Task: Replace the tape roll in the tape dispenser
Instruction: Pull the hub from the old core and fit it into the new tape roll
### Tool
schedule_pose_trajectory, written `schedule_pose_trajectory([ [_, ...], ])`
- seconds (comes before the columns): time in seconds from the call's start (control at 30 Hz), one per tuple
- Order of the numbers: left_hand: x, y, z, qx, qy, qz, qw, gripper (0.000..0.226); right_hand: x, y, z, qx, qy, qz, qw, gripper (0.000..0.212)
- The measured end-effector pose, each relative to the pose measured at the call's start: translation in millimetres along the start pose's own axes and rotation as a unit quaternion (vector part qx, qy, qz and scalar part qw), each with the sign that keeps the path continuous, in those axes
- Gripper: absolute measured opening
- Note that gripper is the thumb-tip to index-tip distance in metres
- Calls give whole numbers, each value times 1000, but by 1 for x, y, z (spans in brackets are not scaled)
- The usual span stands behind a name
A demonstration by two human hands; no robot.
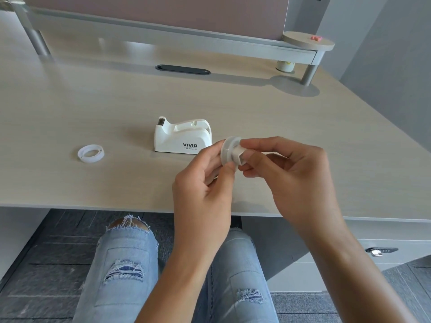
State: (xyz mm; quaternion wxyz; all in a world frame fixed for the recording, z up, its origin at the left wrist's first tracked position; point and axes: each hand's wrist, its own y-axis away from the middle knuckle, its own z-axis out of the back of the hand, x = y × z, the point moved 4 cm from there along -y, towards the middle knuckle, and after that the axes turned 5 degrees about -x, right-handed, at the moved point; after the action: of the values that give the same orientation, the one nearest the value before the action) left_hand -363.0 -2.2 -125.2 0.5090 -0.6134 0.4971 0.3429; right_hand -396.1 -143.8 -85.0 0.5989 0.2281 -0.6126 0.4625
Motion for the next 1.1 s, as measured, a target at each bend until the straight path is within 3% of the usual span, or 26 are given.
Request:
schedule_pose_trajectory([
  [0.37, -3, 3, -5, 3, -20, -18, 1000, 32, -11, -1, 1, 20, -117, -89, 989, 10],
  [1.1, -6, 4, -10, -7, 48, 20, 999, 29, -10, 0, 5, 20, -84, 59, 994, 19],
])
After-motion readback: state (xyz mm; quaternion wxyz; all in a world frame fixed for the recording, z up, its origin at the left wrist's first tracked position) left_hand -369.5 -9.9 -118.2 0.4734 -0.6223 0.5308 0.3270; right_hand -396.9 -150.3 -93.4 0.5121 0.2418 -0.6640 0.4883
